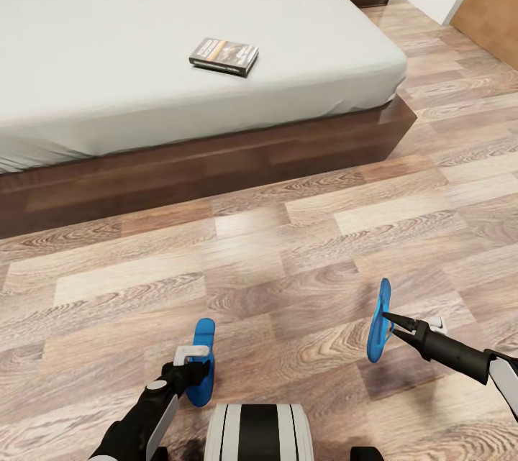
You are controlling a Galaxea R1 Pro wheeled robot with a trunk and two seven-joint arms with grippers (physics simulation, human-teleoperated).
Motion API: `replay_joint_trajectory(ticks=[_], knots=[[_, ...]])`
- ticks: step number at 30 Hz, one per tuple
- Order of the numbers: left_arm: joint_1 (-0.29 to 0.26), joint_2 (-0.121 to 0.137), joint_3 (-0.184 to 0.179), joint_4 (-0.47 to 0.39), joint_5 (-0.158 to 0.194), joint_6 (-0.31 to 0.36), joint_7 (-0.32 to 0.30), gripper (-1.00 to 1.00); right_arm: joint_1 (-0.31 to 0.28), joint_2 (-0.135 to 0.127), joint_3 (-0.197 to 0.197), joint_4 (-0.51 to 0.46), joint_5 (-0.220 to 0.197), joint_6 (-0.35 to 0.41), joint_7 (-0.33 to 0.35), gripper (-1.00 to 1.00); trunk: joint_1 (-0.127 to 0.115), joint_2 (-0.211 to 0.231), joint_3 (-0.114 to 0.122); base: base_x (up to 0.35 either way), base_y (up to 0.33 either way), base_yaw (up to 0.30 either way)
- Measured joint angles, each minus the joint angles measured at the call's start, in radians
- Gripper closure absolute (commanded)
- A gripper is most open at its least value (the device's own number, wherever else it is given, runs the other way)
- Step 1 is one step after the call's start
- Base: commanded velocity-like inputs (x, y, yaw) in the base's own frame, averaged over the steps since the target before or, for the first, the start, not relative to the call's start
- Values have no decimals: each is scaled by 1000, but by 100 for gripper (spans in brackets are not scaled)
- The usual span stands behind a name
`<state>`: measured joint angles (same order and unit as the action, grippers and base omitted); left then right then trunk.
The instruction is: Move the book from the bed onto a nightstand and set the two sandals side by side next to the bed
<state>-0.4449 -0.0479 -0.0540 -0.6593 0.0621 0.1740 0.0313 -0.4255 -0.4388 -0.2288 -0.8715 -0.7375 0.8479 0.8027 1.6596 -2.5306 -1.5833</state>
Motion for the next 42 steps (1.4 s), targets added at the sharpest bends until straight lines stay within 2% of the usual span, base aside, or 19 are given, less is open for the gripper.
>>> replay_joint_trajectory(ticks=[12,15,20,29,40,42], knots=[[0,0,-1,3,2,-2,2,-100,1,0,0,0,0,0,0,100,0,0,0,0,0,0],[0,0,-2,3,2,-2,-18,-100,0,0,0,0,0,0,0,100,0,0,0,0,0,0],[0,1,-2,4,2,-2,-88,-100,0,0,0,0,0,0,0,100,0,0,0,0,0,0],[0,2,-2,4,0,-2,-98,-100,0,0,0,0,0,0,0,100,0,0,0,0,0,0],[0,1,-2,4,0,-2,-97,-100,0,0,0,0,2,-1,0,100,5,-3,-42,0,0,0],[0,1,-2,4,0,-2,-97,-100,0,0,0,0,0,0,0,100,5,-3,-43,0,0,0]])
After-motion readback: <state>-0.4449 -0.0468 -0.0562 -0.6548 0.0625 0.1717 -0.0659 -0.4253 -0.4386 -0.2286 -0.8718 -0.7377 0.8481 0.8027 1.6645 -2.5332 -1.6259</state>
